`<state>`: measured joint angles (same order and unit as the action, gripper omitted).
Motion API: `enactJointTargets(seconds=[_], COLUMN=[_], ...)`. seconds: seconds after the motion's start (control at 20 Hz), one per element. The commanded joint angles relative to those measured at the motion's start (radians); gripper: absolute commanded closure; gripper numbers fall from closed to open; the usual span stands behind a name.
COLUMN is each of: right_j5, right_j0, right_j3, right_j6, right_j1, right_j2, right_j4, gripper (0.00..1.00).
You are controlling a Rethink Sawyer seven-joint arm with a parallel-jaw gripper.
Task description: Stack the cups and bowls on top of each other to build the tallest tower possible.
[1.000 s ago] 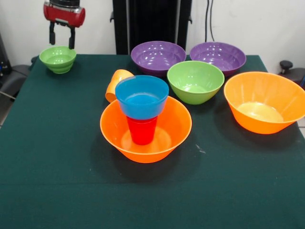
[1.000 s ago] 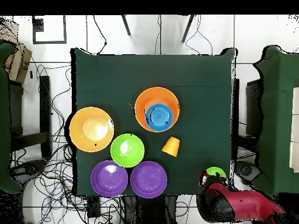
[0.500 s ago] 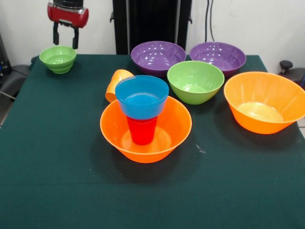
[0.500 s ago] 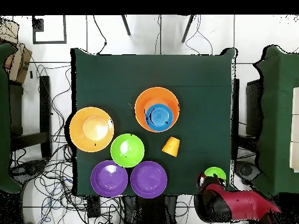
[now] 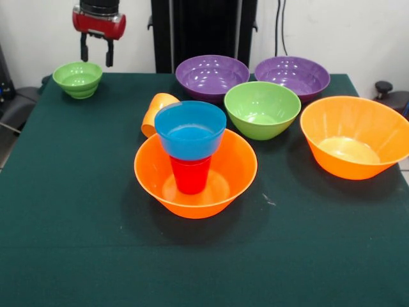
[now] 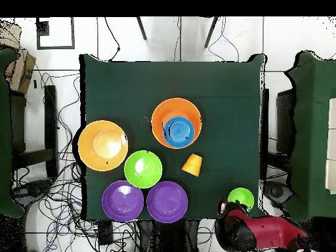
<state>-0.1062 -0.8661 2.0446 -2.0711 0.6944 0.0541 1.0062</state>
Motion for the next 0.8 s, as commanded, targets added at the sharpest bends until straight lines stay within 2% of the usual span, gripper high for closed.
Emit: enactJointTargets(seconds=[0.05,0.55,0.8], right_j5=[0.101,0.140,0.103], right_j0=[0.031,0.032,-0.004], right_j3=[-0.078,-0.108,-0.087], right_j6=[-0.081,-0.068,-0.034], right_j1=[-0.100,-0.145,-0.114], right_j2=[0.027,0.010,0.050], right_j4=[0.004,-0.002,-0.002], gripper=[0.00,0.00,0.00])
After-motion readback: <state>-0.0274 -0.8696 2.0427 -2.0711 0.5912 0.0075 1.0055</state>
